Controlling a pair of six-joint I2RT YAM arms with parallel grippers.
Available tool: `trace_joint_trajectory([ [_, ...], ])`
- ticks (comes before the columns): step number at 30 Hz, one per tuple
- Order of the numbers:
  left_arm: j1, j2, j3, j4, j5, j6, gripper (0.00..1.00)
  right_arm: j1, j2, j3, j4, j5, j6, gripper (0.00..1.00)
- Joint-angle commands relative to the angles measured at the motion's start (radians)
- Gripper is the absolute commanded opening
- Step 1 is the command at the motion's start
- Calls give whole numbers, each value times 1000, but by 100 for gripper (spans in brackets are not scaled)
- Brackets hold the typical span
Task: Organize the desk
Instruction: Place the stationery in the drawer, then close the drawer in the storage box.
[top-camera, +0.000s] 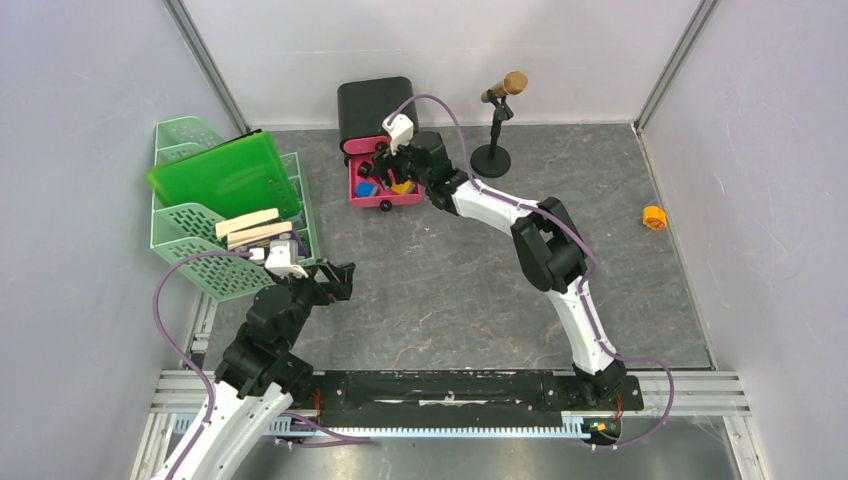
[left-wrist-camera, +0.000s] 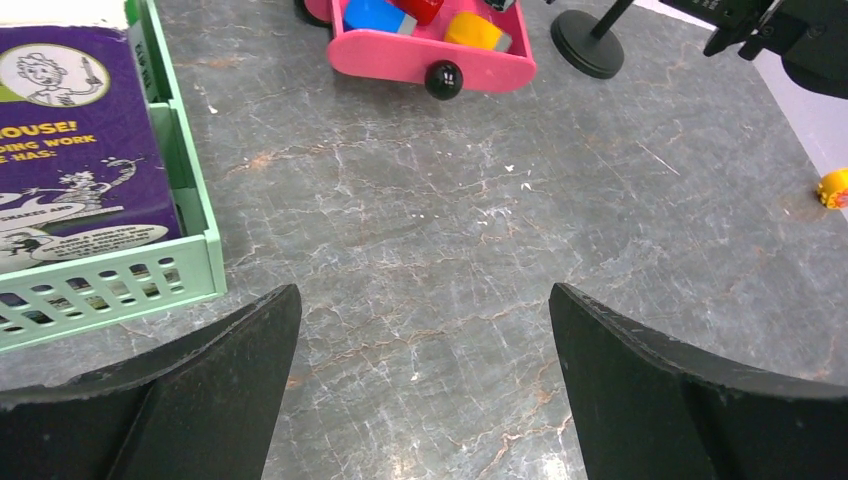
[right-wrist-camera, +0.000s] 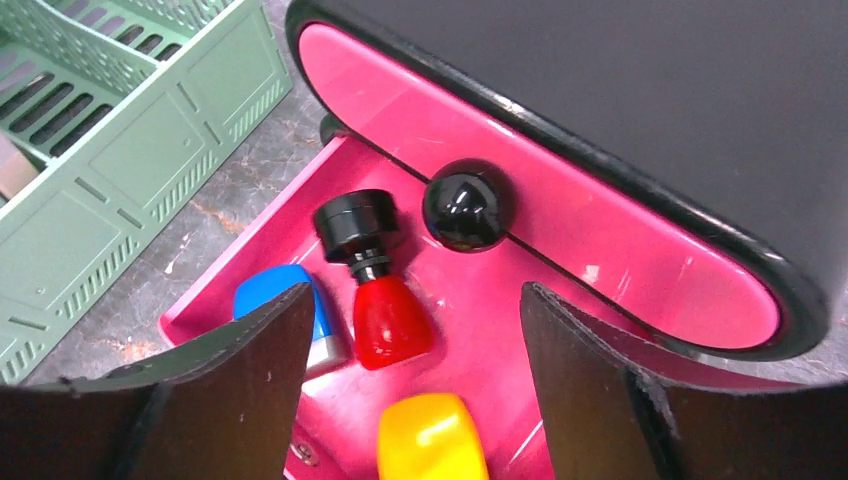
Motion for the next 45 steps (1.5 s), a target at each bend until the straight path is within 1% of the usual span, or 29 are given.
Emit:
trace_joint_trajectory([
  [1,-3,-4,17,-3,-74,33,100,-1,-31,14,79,46,28,84],
  [5,-3,9,19,-4,-69,35,100,-1,-103,-45,88,62,53,90],
  [8,-4,10,19,-3,-62,35,100,-1,-175,-101,81,64,97,92],
  [13,-4,10,16,-3,-61,32,100,-1,-302,-191,9,61,213,98],
  [22,-4,7,16,-8,-61,27,100,-1,-495,-434,-61,34,379,98],
  [26,-3,7,12,-4,-57,25,100,6,-518,-494,-115,-6,418,98],
  [31,-4,17,12,-2,-42,24,100,45,-515,-542,-158,-23,424,98],
  [34,-3,20,12,0,-37,24,100,77,-491,-520,-206,2,390,98],
  [38,-3,19,10,3,-28,23,100,107,-415,-396,-337,64,297,98],
  [45,-4,27,8,8,-20,23,100,130,-291,-254,-385,93,239,96],
])
